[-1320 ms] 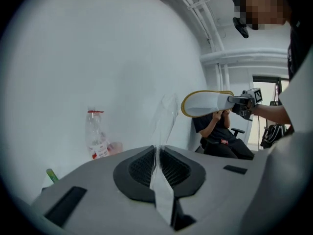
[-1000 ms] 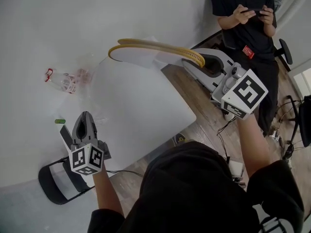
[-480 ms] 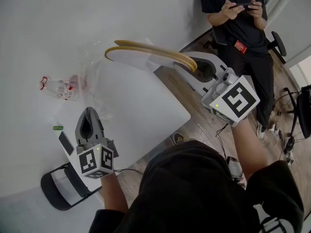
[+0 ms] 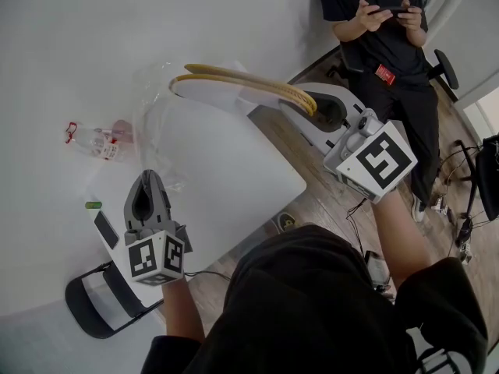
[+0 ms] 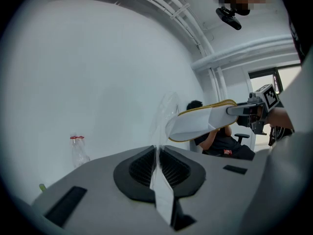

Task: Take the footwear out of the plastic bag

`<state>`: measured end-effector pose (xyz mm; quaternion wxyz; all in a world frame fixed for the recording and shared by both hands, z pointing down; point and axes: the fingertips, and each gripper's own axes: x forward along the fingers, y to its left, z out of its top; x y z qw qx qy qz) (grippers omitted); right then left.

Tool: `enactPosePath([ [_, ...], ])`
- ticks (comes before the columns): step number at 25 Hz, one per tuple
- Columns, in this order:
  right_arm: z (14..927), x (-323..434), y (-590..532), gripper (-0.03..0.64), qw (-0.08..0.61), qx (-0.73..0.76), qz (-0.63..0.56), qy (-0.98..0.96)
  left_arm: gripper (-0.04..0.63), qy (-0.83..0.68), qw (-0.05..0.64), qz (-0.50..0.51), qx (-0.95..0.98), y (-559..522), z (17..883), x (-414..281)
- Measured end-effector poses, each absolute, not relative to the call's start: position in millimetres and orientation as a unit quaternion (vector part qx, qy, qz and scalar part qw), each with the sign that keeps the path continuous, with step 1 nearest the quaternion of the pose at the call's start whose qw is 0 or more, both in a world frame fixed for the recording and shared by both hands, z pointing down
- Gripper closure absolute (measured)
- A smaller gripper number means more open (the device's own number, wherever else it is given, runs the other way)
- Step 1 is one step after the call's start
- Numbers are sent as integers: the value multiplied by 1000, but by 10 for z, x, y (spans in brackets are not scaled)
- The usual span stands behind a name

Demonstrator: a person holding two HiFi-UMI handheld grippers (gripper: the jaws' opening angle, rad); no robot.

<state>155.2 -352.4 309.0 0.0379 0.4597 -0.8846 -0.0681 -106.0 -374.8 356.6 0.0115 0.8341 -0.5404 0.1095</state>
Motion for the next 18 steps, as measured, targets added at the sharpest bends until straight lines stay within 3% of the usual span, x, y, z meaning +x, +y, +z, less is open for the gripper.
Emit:
enactPosePath([
  [18,3042,1544,-3536,545,37,445,-68,-892,558,-552,10,109,826,-3714,3514,-1041],
])
